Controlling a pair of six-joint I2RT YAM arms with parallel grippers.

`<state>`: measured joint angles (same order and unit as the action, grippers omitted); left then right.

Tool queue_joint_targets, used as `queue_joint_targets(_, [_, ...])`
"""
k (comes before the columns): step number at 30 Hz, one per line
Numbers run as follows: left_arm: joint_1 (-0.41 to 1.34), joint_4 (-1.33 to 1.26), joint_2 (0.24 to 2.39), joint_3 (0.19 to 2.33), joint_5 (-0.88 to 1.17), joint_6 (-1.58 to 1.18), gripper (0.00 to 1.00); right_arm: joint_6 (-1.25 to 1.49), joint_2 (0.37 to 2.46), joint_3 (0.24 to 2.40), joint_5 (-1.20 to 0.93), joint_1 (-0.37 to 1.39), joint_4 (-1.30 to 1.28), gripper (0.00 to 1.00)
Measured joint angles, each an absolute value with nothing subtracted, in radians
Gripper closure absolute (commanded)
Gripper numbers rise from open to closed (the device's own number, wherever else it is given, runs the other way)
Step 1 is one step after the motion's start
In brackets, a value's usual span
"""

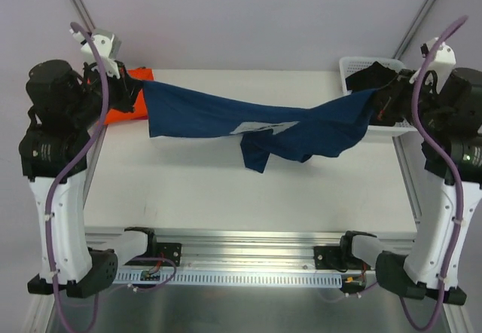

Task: Fold and stack the t-shirts
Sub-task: Flatten out the tshirt

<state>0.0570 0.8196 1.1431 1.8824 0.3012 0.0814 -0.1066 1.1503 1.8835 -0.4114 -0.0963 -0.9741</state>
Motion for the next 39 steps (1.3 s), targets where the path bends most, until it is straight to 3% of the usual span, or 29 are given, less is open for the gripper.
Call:
queue_joint_targets(11, [0.05, 0.878, 0.853, 1.831, 0.361, 0.174, 1.0, -0.142, 0.846, 1.961, -0.424, -0.102, -1.019, 0.99])
queue_joint_targets(21, [0.05, 0.859, 0.889, 1.952, 0.316, 0.234, 1.0, -0.192, 0.816, 2.22, -0.293, -0.107, -1.01, 1.0])
queue_joint_targets(29, [0.05, 0.764, 1.194, 1.923, 0.309, 0.258, 1.0, -0.197, 1.003, 2.111, -0.266, -0.107, -0.86, 1.0])
queue_joint_targets(34, [0.05, 0.712, 1.401, 1.893, 0.294, 0.287, 1.0, -0.199, 1.235, 2.019, -0.265, -0.107, -0.764, 1.0])
queue_joint_targets(39, [0.05, 0.693, 1.473, 1.904, 0.276, 0.305, 1.0, -0.203, 1.463, 2.04, -0.269, -0.109, -0.742, 1.0])
